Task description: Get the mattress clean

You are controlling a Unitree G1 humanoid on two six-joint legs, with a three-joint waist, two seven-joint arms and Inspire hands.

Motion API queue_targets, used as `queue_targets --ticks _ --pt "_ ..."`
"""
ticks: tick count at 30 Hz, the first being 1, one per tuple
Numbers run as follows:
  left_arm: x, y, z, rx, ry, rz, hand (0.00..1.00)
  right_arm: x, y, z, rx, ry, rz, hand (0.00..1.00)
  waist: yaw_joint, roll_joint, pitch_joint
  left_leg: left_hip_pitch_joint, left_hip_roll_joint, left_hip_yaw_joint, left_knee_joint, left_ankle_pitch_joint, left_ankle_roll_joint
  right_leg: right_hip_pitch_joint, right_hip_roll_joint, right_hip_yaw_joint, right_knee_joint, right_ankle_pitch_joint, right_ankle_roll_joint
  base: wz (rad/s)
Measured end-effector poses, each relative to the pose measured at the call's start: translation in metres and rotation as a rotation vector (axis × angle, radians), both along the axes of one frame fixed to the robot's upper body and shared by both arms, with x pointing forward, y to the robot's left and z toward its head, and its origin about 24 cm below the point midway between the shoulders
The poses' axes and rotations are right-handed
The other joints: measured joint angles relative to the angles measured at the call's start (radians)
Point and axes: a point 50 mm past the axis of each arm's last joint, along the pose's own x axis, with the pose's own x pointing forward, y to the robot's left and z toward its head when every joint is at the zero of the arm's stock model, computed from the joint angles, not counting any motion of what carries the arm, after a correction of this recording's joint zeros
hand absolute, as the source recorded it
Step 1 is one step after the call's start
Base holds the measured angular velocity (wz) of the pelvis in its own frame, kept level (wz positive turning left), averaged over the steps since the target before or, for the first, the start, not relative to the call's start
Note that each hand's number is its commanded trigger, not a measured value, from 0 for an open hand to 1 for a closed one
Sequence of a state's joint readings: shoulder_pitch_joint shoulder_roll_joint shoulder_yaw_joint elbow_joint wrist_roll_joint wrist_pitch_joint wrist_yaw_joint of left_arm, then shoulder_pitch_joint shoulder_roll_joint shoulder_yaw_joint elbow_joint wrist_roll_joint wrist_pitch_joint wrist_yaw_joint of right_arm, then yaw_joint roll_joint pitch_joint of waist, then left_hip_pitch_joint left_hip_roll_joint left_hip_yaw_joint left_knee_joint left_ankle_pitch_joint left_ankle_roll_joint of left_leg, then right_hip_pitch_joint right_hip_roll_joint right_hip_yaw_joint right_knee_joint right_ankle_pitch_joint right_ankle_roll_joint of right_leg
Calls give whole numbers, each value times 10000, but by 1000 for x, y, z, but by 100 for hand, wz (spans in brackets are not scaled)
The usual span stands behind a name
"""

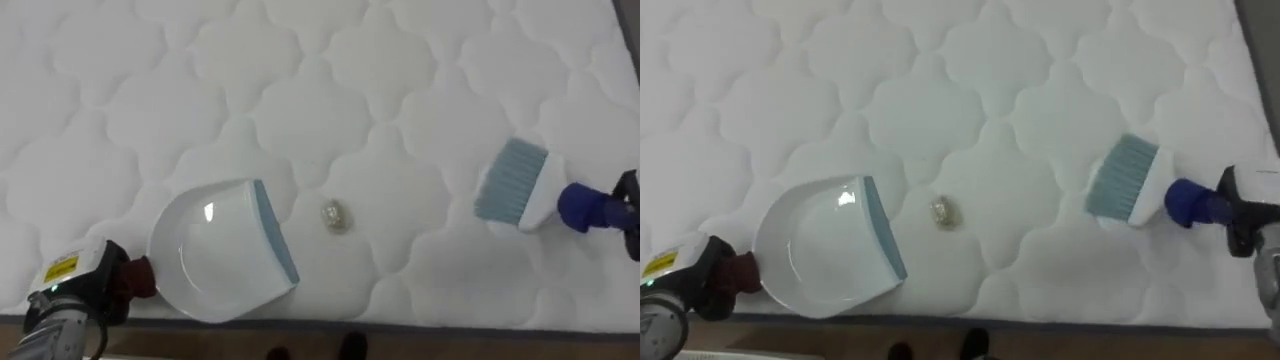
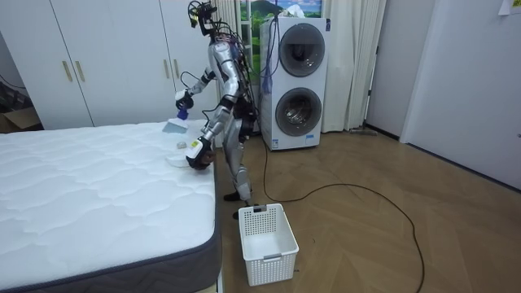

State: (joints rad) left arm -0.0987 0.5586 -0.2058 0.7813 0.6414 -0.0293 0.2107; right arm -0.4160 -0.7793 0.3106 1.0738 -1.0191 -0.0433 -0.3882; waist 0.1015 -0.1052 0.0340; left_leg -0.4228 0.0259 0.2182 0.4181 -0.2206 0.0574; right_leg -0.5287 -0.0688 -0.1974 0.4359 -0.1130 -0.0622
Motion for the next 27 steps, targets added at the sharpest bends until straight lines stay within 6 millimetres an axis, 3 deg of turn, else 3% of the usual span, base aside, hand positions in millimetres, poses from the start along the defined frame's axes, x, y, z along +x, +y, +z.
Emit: queue_targets --ticks 4,9,14,21,27 --pt "10 1 8 208 2 -473 100 6 0 14 -1409 429 1039 100 158 -82 47 5 60 -6 97 -76 -7 58 17 -117 -13 47 -77 0" --pt "12 6 14 403 -3 -526 100 20 16 22 -2788 551 2343 100 266 -304 170 -57 155 142 202 -122 -24 29 0 -314 -57 98 -164 -10" --pt "13 7 15 403 -35 -572 100 25 24 26 -3404 354 2898 100 329 -339 179 -63 173 147 308 -166 -21 35 15 -313 -66 104 -167 -2" --pt "8 13 15 398 -20 -633 100 41 69 38 -3574 -713 4817 100 380 -358 169 5 351 192 297 -237 -101 231 269 -262 -451 261 -196 -7" --pt "2 14 12 333 -32 -499 100 35 115 30 -2911 -946 6477 100 411 -349 161 -25 407 204 226 -268 -148 203 353 -246 -555 270 -212 -2"
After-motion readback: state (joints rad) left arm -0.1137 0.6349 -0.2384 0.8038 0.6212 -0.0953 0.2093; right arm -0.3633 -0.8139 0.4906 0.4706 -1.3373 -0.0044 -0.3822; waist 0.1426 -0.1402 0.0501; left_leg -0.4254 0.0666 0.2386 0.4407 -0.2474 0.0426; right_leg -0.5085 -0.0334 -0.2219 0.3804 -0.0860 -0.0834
